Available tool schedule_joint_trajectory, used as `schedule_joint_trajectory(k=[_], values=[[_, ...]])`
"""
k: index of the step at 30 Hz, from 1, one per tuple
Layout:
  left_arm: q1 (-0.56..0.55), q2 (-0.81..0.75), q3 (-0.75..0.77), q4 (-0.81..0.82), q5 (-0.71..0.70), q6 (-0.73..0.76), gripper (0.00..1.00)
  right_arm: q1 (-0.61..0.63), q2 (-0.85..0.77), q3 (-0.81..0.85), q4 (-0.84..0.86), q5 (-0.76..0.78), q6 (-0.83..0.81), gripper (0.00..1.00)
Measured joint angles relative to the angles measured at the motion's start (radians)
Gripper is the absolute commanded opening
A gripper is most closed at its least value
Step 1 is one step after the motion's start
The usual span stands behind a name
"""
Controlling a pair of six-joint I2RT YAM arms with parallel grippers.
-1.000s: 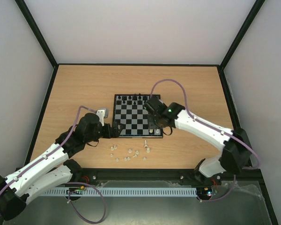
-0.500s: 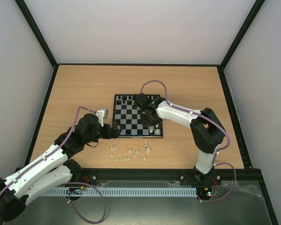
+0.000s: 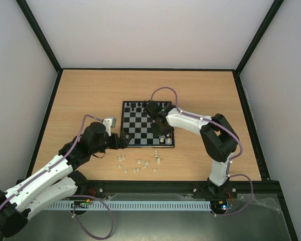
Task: Set up the chess pieces on the board
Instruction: Place the chess piece on the chessboard.
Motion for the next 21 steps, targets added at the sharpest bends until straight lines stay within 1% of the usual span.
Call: schedule_joint_trajectory(k=[21], values=[[0.0,0.014,-0.001,0.002,0.001,0.0,0.99,-0.003,-0.008,-0.023,0.019,0.016,0.001,0.08]])
